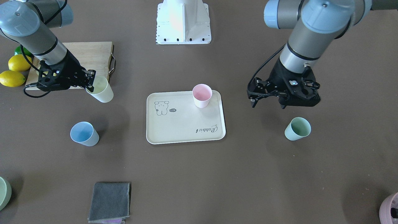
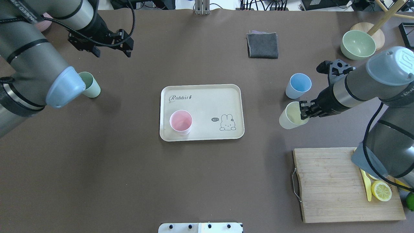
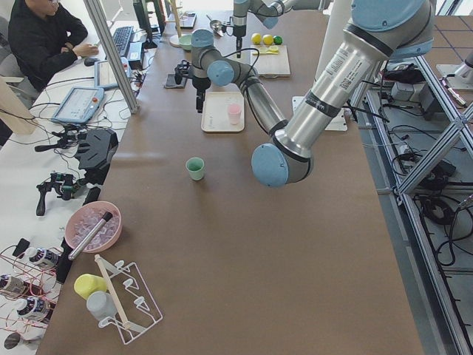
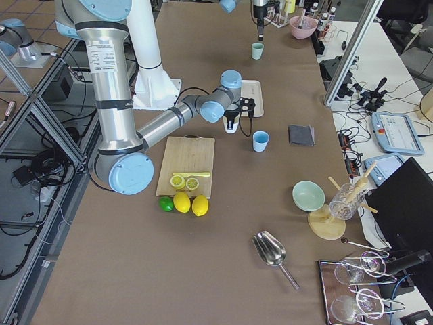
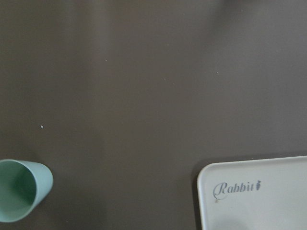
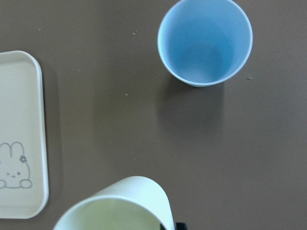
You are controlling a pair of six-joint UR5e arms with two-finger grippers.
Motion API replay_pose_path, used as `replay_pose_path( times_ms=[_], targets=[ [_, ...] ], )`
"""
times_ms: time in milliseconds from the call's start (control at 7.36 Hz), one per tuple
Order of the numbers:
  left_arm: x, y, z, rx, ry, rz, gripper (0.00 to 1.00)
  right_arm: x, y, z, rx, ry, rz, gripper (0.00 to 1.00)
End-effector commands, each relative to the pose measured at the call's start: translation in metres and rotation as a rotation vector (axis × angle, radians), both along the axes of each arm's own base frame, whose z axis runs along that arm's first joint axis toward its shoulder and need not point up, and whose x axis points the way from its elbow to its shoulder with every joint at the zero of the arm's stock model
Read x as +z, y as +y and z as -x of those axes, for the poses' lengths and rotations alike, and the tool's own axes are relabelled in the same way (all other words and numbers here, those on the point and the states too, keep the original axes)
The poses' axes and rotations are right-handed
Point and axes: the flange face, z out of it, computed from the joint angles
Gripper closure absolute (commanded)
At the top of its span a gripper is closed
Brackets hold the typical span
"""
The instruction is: Place all cups on tray
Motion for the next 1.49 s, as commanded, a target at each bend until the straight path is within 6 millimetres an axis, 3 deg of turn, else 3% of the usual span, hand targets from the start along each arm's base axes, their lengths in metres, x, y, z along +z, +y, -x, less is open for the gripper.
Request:
replay_pose_path(
  times_ms=[0,272,543,679,951,1087,1223,1359],
  targets=[
    [0.049,-0.018,0.041,0.079,-0.076,-0.071,0.02,-0.065,-0.003,0.044,0.004,-0.009,0.047,1.0],
    [0.096,-0.027,0.071,0.135,-0.131,-0.105,0.02,-0.112,-0.003,0.112,0.042,-0.02,0.07,1.0],
    [0.136,-0.041,0.071,0.15,-0.139,-0.127,0.02,-0.128,-0.018,0.156,0.05,0.0,0.078,1.0],
    [0.152,-0.044,0.069,0.149,-0.135,-0.135,0.02,-0.121,-0.019,0.17,0.05,0.02,0.084,1.0],
    [0.156,-0.046,0.068,0.15,-0.135,-0.134,0.02,-0.102,-0.018,0.188,0.033,0.055,0.094,1.0],
    [0.156,-0.046,0.068,0.153,-0.132,-0.134,0.02,-0.097,-0.019,0.191,0.032,0.065,0.098,0.76],
    [0.162,-0.044,0.069,0.162,-0.137,-0.135,0.02,-0.096,-0.02,0.192,0.036,0.068,0.105,0.14],
    [0.177,-0.039,0.071,0.171,-0.141,-0.14,0.02,-0.104,-0.023,0.19,0.051,0.06,0.098,0.0]
  ],
)
